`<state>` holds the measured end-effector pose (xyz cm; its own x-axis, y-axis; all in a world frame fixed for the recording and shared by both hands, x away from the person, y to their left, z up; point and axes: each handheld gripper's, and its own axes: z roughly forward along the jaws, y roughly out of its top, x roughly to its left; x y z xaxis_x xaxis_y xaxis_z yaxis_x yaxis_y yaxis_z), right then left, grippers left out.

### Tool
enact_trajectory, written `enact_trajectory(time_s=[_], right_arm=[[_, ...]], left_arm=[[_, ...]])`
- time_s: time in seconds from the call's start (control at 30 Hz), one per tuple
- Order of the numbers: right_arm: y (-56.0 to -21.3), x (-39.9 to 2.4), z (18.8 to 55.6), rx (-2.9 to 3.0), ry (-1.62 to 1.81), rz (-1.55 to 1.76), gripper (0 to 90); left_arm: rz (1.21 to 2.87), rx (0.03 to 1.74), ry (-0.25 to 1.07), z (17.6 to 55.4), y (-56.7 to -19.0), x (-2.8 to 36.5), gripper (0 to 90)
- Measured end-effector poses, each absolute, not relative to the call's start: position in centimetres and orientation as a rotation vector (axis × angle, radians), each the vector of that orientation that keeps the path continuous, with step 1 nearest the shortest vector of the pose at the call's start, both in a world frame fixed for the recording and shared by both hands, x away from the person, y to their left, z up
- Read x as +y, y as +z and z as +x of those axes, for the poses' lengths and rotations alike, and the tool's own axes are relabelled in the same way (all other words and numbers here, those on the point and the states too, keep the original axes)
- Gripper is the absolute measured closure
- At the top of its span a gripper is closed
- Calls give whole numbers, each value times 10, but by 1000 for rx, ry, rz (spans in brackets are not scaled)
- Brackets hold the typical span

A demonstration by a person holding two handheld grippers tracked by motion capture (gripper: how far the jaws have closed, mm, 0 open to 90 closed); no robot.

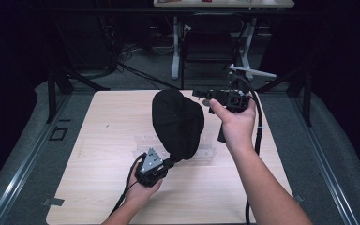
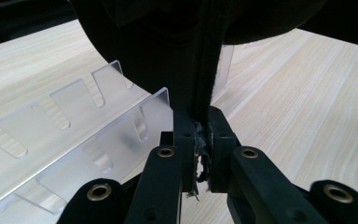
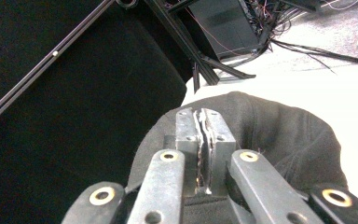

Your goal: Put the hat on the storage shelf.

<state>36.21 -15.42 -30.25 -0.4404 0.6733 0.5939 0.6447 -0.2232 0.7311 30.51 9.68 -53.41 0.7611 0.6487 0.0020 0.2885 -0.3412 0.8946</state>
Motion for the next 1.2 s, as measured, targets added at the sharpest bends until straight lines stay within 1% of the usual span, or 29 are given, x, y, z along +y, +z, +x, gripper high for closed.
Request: enact_trajectory(time_s=[0.17, 0.3, 0.5, 1.03, 1.13, 1.2], right_arm=[[-305, -155, 362, 1935, 1801, 1658, 865], [-306, -159, 361, 1932, 1797, 1664, 865], [-309, -165, 362, 1918, 1798, 1678, 867], [-312, -173, 361, 1901, 1800, 1691, 864], [-312, -174, 361, 1897, 1796, 1696, 861], [-312, -175, 360, 1898, 1793, 1695, 853]], left_arm=[[1934, 729, 428, 307, -538, 98, 856], [1955, 758, 425, 308, -550, 99, 855], [1914, 809, 364, 313, -553, 105, 849], [1907, 838, 381, 311, -556, 107, 826], [1910, 839, 378, 311, -556, 108, 806], [1912, 844, 373, 310, -555, 109, 776]])
